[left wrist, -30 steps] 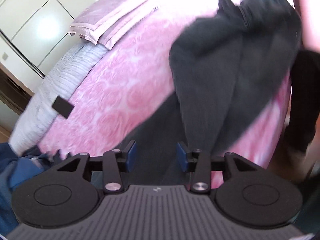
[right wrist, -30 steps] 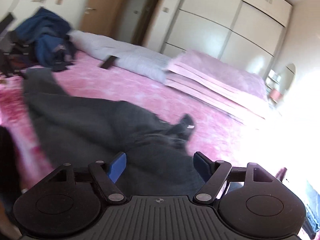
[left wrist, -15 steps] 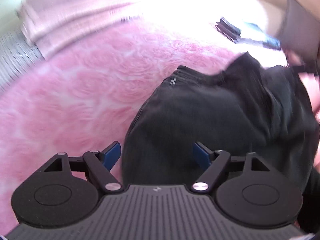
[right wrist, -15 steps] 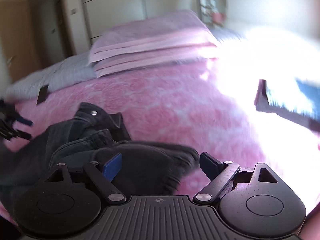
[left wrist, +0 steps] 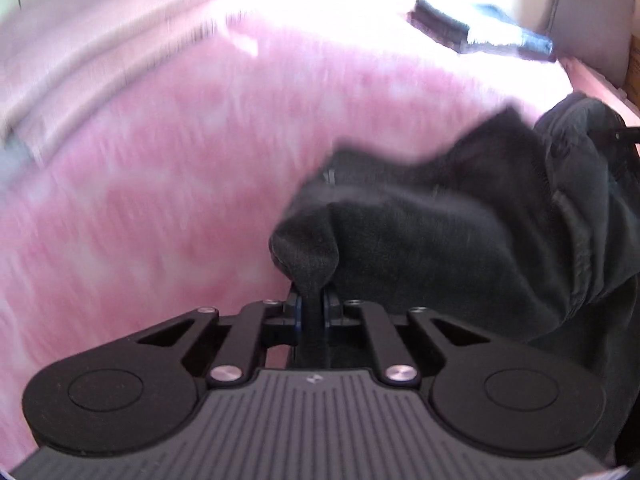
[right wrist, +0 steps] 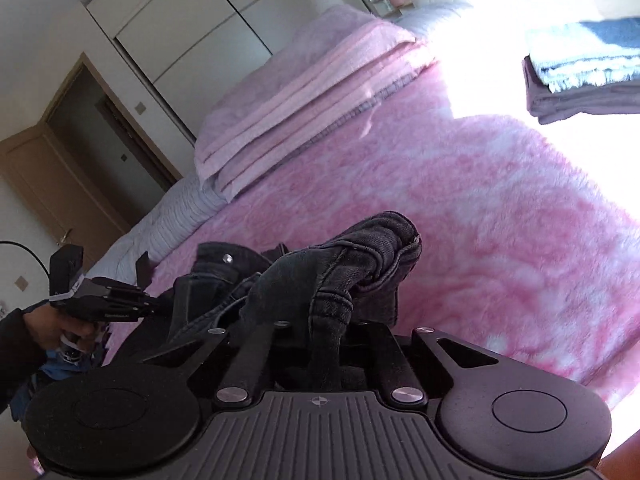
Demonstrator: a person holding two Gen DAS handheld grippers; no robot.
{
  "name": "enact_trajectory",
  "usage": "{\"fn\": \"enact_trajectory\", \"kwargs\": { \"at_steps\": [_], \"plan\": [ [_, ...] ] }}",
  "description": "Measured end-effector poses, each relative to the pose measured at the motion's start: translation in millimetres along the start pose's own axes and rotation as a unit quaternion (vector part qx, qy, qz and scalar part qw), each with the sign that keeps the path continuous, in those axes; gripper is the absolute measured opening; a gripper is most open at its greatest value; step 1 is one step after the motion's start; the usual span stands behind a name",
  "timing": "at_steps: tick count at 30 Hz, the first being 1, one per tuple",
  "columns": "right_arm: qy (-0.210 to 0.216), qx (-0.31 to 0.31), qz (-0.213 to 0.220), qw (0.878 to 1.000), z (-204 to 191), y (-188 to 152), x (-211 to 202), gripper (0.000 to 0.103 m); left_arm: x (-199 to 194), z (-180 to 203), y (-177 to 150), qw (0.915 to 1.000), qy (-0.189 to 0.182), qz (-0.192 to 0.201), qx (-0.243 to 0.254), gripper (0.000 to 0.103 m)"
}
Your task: Fold clothes
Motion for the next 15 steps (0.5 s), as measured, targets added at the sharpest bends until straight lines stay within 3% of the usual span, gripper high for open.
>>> {"fn": "enact_trajectory", "kwargs": {
  "at_steps": [4, 8, 10, 12, 14, 15],
  "plan": [
    [-0.028, -0.034, 0.087, 0.995, 3, 25, -36, 0.004, -16, 20, 83, 0.9944, 0.027, 0.078, 0.067, 0.007],
    [-0.089, -0.067, 0.161, 0.981, 14, 32, -69, 0.004, 7, 52, 148, 0.9778, 0.06, 0.145, 0.139, 0.013],
    [-0.124, -0.06, 0.158, 0.978, 34, 25, -68, 0.005, 38, 60, 159, 0.9745, 0.091, 0.136, 0.154, 0.022],
    [-0.147, -0.032, 0.119, 0.981, 59, 13, -55, 0.007, 64, 61, 152, 0.9753, 0.112, 0.107, 0.158, 0.024],
    [-0.17, -0.021, 0.072, 0.983, 76, -2, -43, 0.022, 74, 58, 138, 0.9784, 0.114, 0.091, 0.147, 0.032],
    [-0.18, -0.017, 0.068, 0.981, 81, -6, -45, 0.039, 71, 53, 128, 0.9796, 0.115, 0.087, 0.14, 0.034]
  ]
}}
Point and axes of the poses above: each gripper's, at about its wrist camera, not at the fingertips, and x roughly the way its jaws point, z to its right, y to its top, the point moved 8 cm from there along x, roughly the way its jaws point, and after that the axes turned 6 degrees about z, right-handed, at the moved point
